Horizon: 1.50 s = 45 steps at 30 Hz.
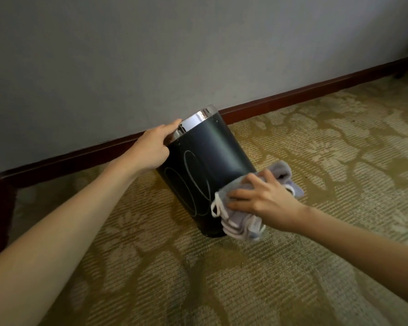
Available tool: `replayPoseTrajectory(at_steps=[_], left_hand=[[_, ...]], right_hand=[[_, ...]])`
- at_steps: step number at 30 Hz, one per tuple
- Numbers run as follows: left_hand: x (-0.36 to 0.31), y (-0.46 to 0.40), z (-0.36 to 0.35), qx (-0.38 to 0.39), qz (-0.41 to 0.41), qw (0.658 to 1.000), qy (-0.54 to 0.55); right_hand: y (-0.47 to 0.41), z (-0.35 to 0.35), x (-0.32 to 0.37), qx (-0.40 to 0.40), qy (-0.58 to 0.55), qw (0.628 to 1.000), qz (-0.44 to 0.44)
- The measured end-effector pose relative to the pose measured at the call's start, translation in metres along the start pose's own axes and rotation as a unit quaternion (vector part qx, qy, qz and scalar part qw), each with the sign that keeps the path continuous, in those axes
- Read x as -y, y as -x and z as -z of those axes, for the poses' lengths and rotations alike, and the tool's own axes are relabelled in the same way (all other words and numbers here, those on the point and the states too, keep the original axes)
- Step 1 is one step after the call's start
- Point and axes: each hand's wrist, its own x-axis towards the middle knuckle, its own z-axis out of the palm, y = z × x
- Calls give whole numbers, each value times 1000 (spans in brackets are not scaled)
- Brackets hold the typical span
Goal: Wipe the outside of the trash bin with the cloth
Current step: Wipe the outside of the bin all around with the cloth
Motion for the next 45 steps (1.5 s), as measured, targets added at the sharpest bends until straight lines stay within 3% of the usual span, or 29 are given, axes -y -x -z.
replayPoseTrajectory(at_steps=[6,8,11,14,17,25,28,31,34,37,45], left_hand=[[-12,0,0,15,-22,999,-26],[-11,0,2,26,-21,999,-30],[-3,2,7,42,1,999,-29],[0,9,9,36,10,998,-45],[-5,15,6,37,-11,998,-53],[-38,8,-8,44,-60,993,-89],[-38,7,-10,56,-52,994,-81],[-33,9,-7,64,-36,994,-77],[-34,12,-4,58,-23,994,-85],[-39,14,-3,59,-24,994,-94],[-52,9,-5,58,-48,991,-114]], right_hand=[[-79,27,-33,-67,-12,985,-156],[-85,26,-27,-85,-14,982,-170],[-55,14,-2,-65,-9,993,-99],[-5,-3,24,17,-18,999,-21],[20,-6,32,59,-44,997,-9],[-60,37,-28,-79,-10,984,-159],[-56,30,-19,-98,-8,983,-157],[-20,11,2,-63,-1,995,-74],[22,-10,25,38,14,999,-4],[39,-14,32,95,2,995,9],[-61,37,-32,-87,19,984,-155]])
